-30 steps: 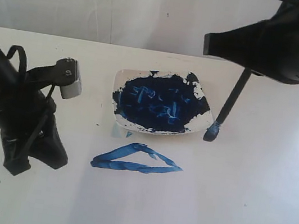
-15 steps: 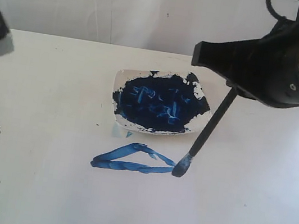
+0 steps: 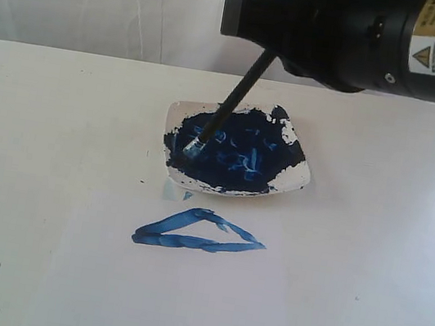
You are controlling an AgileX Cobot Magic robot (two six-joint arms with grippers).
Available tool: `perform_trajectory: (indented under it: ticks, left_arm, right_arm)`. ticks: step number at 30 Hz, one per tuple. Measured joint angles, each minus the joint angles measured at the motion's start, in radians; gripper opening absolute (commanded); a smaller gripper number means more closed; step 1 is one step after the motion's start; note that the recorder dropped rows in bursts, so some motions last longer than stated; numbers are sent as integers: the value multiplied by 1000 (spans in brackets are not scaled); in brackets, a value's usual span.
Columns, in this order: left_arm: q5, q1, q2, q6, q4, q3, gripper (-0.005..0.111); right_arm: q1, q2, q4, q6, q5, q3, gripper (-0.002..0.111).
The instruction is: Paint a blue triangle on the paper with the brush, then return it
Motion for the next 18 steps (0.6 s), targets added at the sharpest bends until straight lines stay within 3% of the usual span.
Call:
perform_trajectory:
  ticks: [10, 18]
  left_arm:
    - [33, 0, -2, -2, 0, 0, 0]
    - [33, 0, -2, -2, 2, 0, 0]
  right_arm:
    - [-5, -24, -29, 38, -38, -8, 0]
    - [-151, 13, -43, 48, -54, -103, 0]
